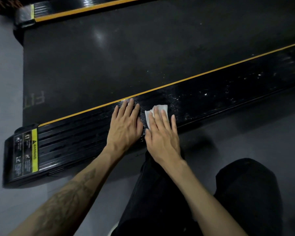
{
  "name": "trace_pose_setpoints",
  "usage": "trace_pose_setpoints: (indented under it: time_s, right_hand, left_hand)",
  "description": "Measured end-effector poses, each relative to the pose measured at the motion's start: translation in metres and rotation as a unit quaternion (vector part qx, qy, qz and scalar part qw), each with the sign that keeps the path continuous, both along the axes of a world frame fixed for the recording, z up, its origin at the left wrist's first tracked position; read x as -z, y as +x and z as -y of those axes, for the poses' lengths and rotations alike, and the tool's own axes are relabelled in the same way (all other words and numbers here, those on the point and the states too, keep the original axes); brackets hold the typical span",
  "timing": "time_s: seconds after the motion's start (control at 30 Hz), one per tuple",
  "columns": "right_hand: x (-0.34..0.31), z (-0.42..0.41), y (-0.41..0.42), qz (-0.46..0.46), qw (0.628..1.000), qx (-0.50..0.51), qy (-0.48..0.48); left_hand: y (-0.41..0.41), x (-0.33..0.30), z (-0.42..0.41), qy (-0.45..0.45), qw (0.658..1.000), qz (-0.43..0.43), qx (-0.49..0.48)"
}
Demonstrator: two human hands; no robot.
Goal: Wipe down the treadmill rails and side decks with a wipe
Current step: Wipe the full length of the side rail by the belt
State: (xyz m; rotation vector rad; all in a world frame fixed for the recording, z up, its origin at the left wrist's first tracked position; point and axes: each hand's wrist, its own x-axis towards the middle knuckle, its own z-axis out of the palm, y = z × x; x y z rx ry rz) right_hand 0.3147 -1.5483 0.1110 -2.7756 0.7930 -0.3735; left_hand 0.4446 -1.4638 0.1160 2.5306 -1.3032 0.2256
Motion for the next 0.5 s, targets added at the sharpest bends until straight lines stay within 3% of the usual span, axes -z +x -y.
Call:
trace_pose_setpoints:
  time_s: [0.13,0.33,0.5]
  right_hand:
    - [0.0,0.027,0.005,-0.01,1.0,-0.026,-0.004]
    - [0.002,0.001,-0.011,0.002,0.999,0.036,0.002]
    - [0.003,0.014,-0.001,0.0,1.0,-0.013,-0.013]
  left_hand:
    - [0.0,0.0,0.0,0.004,1.0,0.004,0.001]
    - [-0.001,0.001,0.002,-0.007,1.0,0.009,-0.003]
    - [-0.002,0.002,0.001,-0.005,1.0,0.009,-0.008]
